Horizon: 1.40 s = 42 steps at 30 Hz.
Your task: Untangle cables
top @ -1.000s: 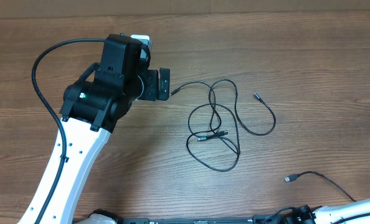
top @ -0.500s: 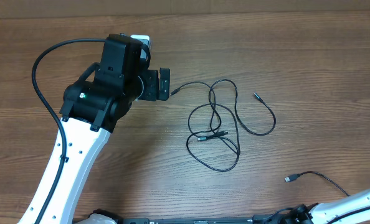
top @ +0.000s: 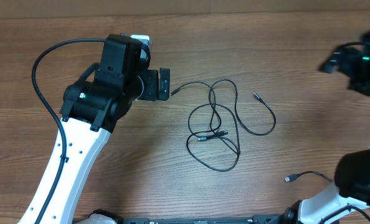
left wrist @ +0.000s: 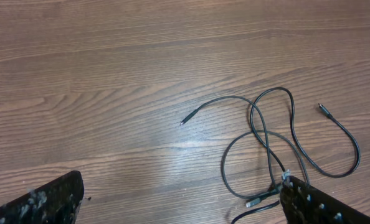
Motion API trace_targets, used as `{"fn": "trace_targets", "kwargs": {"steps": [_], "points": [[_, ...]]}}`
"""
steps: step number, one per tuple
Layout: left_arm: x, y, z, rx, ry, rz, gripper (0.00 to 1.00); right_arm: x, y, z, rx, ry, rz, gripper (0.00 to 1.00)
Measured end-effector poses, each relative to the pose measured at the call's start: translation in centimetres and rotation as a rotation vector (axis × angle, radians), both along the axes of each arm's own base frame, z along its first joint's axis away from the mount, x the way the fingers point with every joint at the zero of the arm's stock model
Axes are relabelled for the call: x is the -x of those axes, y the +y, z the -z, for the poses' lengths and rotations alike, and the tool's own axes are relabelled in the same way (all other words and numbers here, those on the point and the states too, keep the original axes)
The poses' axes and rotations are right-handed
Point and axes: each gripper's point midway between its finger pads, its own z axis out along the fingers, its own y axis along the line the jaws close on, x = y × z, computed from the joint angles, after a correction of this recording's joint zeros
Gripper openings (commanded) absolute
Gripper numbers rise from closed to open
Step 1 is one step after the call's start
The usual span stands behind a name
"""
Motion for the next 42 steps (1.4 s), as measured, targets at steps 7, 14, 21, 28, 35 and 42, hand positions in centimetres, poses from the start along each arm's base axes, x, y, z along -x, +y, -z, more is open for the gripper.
{"fn": "trace_targets", "kwargs": {"steps": [7,14,21,28,35,42], "points": [[0.0,0.0,0.0,0.0,0.0,0.0,1.0,0.8,9.3,0.3,-0.012,0.064,-0.283,1.0],[0.0,0.0,0.0,0.0,0.0,0.0,1.0,4.6,16.3,4.1,-0.028,0.23,-0.509,1.0],[0.0,0.0,0.0,0.0,0.0,0.0,1.0,8.5,21.4,8.2,-0.034,0.351,-0.69,1.0],[0.0,0.0,0.0,0.0,0.0,0.0,1.0,12.2,23.8,12.4,-0.043,0.439,-0.789,1.0],[0.0,0.0,0.0,0.0,0.0,0.0,0.99,15.3,23.9,17.1,-0.062,0.512,-0.808,0.83],[0.0,0.0,0.0,0.0,0.0,0.0,1.0,14.2,25.2,18.4,-0.109,0.434,-0.795,0.36]]}}
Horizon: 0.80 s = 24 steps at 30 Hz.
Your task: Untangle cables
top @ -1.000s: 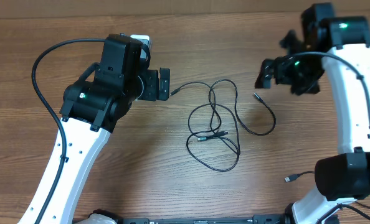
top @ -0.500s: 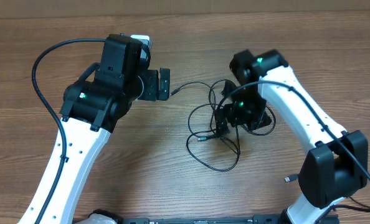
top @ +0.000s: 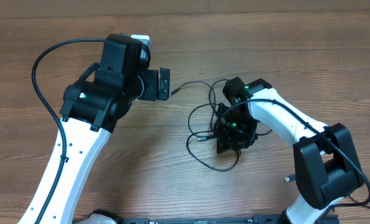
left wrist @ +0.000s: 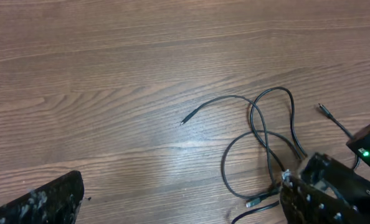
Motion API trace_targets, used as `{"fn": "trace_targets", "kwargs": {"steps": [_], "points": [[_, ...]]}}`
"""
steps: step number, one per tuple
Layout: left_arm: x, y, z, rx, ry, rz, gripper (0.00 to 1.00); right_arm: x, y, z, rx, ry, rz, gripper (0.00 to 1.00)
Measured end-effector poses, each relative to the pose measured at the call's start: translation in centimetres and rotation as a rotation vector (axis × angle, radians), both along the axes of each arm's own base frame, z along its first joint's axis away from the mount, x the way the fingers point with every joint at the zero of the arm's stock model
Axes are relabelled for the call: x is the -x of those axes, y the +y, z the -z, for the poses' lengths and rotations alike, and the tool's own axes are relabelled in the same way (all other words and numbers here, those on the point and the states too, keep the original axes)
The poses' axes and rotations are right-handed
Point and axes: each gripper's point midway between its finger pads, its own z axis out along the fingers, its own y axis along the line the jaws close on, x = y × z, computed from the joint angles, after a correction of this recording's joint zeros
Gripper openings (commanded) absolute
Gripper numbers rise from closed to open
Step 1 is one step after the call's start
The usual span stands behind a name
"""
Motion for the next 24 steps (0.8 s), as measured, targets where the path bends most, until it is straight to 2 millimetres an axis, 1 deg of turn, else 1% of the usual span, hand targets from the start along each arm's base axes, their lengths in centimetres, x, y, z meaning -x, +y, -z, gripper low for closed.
{"fn": "trace_targets", "kwargs": {"steps": [1,2,3,6,8,10,11,12,13,14,15,17,18,19,20,21,23,24], "points": [[0.0,0.0,0.0,0.0,0.0,0.0,1.0,-0.4,0.2,0.1,-0.011,-0.015,0.0,0.3],[0.0,0.0,0.0,0.0,0.0,0.0,1.0,-0.8,0.5,0.2,-0.023,-0.034,0.001,0.12],[0.0,0.0,0.0,0.0,0.0,0.0,1.0,-1.7,1.0,0.3,-0.043,-0.071,0.005,0.04],[0.0,0.0,0.0,0.0,0.0,0.0,1.0,-2.5,1.4,0.4,-0.065,-0.108,0.004,0.04],[0.0,0.0,0.0,0.0,0.0,0.0,1.0,-2.6,1.4,0.4,-0.065,-0.11,0.003,0.04],[0.0,0.0,0.0,0.0,0.0,0.0,1.0,-2.0,1.2,0.3,-0.054,-0.084,0.004,0.04],[0.0,0.0,0.0,0.0,0.0,0.0,1.0,-1.3,0.8,0.0,-0.039,-0.052,0.005,0.04],[0.0,0.0,0.0,0.0,-0.001,0.0,1.0,-1.1,0.6,-0.3,-0.031,-0.034,0.008,0.04],[0.0,0.0,0.0,0.0,0.0,0.0,0.99,-0.9,0.3,-1.3,-0.018,-0.009,0.016,0.04],[0.0,0.0,0.0,0.0,0.0,0.0,1.0,-1.9,0.2,-2.9,-0.02,-0.02,0.031,0.04],[0.0,0.0,0.0,0.0,0.0,0.0,1.0,-2.6,0.2,-3.8,-0.026,-0.035,0.04,0.04],[0.0,0.0,0.0,-0.001,-0.002,-0.001,1.0,-5.1,0.0,-7.7,-0.037,-0.092,0.067,0.04],[0.0,0.0,0.0,-0.002,0.002,-0.001,1.0,-5.7,0.0,-8.9,-0.043,-0.114,0.074,0.04],[0.0,0.1,0.0,-0.003,0.001,-0.002,1.0,-7.3,0.0,-11.3,-0.065,-0.174,0.088,0.04],[0.0,0.1,0.0,-0.003,0.001,-0.002,1.0,-9.5,0.1,-14.8,-0.103,-0.277,0.104,0.04],[0.0,0.1,0.0,-0.003,0.0,-0.002,1.0,-10.9,0.1,-18.0,-0.136,-0.365,0.118,0.04],[0.0,0.1,0.0,-0.003,-0.001,-0.002,1.0,-13.1,-0.1,-23.2,-0.192,-0.528,0.138,0.04],[0.0,0.1,0.0,-0.003,0.001,-0.002,1.0,-13.9,-0.5,-26.9,-0.226,-0.638,0.151,0.04]]}}
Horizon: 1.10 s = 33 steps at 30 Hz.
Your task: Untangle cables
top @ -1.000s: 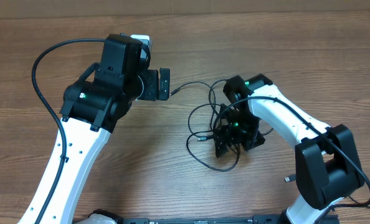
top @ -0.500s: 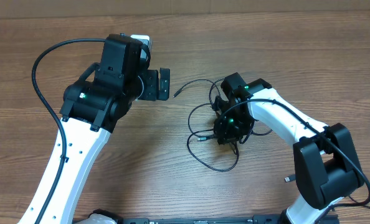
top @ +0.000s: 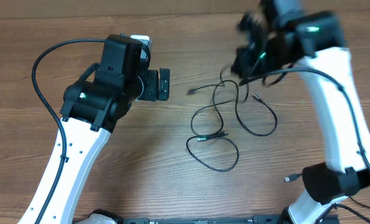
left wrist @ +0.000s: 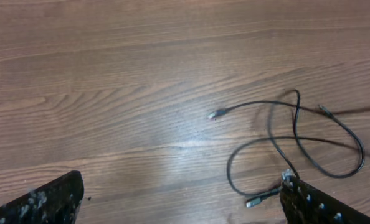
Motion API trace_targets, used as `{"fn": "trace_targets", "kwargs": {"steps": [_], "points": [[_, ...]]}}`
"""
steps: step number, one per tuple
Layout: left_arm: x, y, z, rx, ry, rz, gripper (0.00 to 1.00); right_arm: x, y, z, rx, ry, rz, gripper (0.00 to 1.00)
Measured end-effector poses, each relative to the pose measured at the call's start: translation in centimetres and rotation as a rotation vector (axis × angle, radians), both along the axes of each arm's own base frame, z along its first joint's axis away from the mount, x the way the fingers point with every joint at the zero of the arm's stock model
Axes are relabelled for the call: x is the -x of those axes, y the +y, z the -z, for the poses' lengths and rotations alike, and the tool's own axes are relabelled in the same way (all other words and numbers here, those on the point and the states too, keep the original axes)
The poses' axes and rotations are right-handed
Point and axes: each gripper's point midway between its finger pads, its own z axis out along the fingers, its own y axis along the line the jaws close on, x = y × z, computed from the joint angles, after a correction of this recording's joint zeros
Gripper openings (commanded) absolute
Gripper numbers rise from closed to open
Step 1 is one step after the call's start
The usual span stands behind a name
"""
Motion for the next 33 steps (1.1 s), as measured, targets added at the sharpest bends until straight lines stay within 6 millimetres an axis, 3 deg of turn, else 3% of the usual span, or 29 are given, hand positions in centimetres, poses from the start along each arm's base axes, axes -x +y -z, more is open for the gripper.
{"fn": "trace_targets", "kwargs": {"steps": [2,3,4,8,11,14,15,19,24,30,33], "points": [[0.0,0.0,0.0,0.001,-0.001,0.0,1.0,-0.9,-0.5,-5.4,-0.049,-0.176,0.019,0.04],[0.0,0.0,0.0,0.0,0.001,0.0,1.0,-1.0,-0.7,-6.8,-0.059,-0.221,0.023,0.04],[0.0,0.0,0.0,0.0,0.0,0.0,1.0,-1.2,-1.1,-10.3,-0.09,-0.342,0.033,0.04],[0.0,0.0,0.0,0.0,-0.001,0.0,1.0,0.0,-2.9,-20.1,-0.165,-0.688,0.07,0.04],[0.0,0.0,0.0,0.0,-0.001,0.0,1.0,1.4,-4.5,-26.0,-0.18,-0.914,0.124,0.04],[0.0,0.0,0.0,0.0,-0.001,0.0,1.0,1.6,-5.8,-28.0,-0.161,-0.997,0.195,0.04],[0.0,0.0,0.0,0.0,-0.001,0.0,1.0,1.3,-7.1,-28.8,-0.13,-1.038,0.266,0.04],[0.0,0.0,0.0,0.0,-0.001,0.0,1.0,0.1,-12.3,-29.1,0.037,-1.071,0.538,0.04],[0.0,0.0,0.0,0.0,-0.001,0.0,1.0,-0.5,-18.6,-27.4,0.256,-1.02,0.802,0.04],[0.0,0.0,0.0,0.0,-0.001,0.0,1.0,-1.6,-26.9,-23.4,0.434,-0.869,1.059,0.04],[0.0,0.0,0.0,0.0,-0.001,0.0,1.0,-2.2,-30.7,-20.4,0.471,-0.765,1.16,0.04]]}}
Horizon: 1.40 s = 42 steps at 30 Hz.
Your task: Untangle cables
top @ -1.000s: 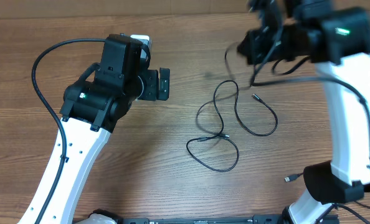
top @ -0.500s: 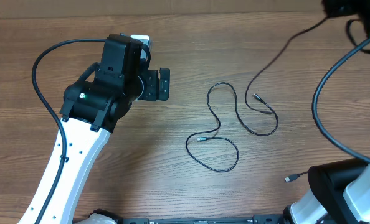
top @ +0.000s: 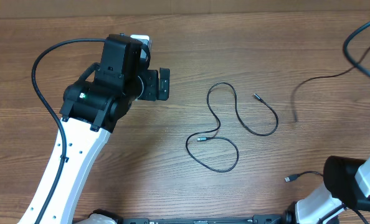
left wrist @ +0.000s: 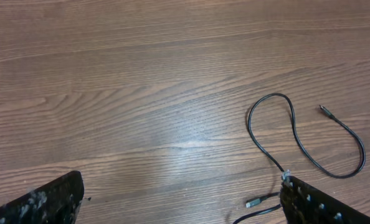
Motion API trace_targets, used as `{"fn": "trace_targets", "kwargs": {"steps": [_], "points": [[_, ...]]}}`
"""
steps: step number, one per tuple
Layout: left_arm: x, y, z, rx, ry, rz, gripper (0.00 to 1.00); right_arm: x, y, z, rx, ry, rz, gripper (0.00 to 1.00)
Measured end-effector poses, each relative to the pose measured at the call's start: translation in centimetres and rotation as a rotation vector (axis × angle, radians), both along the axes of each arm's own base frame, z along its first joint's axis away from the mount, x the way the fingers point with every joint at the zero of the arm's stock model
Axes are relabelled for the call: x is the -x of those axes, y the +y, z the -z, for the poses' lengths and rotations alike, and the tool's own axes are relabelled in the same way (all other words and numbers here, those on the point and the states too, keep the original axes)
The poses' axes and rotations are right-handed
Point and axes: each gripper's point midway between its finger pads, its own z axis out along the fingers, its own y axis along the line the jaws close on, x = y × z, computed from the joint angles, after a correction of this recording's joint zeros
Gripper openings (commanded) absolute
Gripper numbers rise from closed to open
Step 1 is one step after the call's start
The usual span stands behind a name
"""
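Observation:
One black cable (top: pixel 237 112) lies in loose curves on the wooden table, with a plug at each end; the left wrist view shows its loop (left wrist: pixel 295 138) too. A second black cable (top: pixel 316 78) runs from a free end on the table at the right up and off the frame's right edge, clear of the first. My left gripper (top: pixel 162 84) hangs open and empty, left of the first cable; its fingertips (left wrist: pixel 54 196) frame bare wood. My right gripper is out of view.
A third cable end with a plug (top: pixel 289 179) lies near the front right, beside the right arm's base (top: pixel 353 186). The left arm's own thick cable (top: pixel 48 56) arcs over the table's left side.
The right arm, then above the table's back holding a cable up from the tangle, has left the view. That cable now trails at the far right, apart from the one left in the middle.
Two cables lay crossed in the middle with the right arm at the far right. Then my right gripper was down on the tangle. Then it was up at the back with one cable. Now the cables lie apart. My left arm stayed still.

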Motion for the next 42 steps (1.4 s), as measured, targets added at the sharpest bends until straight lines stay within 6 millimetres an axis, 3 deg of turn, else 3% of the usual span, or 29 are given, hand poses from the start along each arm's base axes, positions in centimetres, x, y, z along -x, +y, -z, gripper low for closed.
{"fn": "trace_targets", "kwargs": {"steps": [3,6,14,19,26,28,30,32,33,38,42], "points": [[0.0,0.0,0.0,0.0,0.0,0.0,1.0,-0.8,-2.9,3.7,-0.052,0.087,0.057,0.04],[0.0,0.0,0.0,0.0,0.0,0.0,1.0,-1.2,-6.8,9.1,-0.136,0.182,0.154,0.04],[0.0,0.0,0.0,0.0,0.0,0.0,1.0,0.4,-14.2,21.9,-0.367,0.297,0.351,0.04],[0.0,0.0,0.0,0.0,0.0,0.0,1.0,1.3,-16.7,27.5,-0.499,0.289,0.359,0.04],[0.0,0.0,0.0,0.0,-0.001,0.0,1.0,3.0,-18.3,34.0,-0.595,0.302,0.381,0.04],[0.0,0.0,0.0,0.0,0.0,0.0,1.0,3.2,-18.4,35.8,-0.606,0.304,0.382,0.3],[0.0,0.0,0.0,0.0,0.0,0.0,1.0,3.5,-18.1,37.4,-0.617,0.316,0.382,0.71],[0.0,0.0,0.0,0.0,-0.001,0.0,1.0,4.1,-17.6,39.1,-0.639,0.341,0.388,0.95],[0.0,0.0,0.0,0.0,0.0,0.0,1.0,4.3,-17.4,39.7,-0.644,0.351,0.389,1.0],[0.0,0.0,0.0,0.0,0.0,0.0,1.0,5.0,-16.9,40.9,-0.66,0.38,0.391,1.0],[0.0,0.0,0.0,0.0,0.0,0.0,1.0,4.3,-15.8,41.1,-0.702,0.387,0.317,1.0]]}}
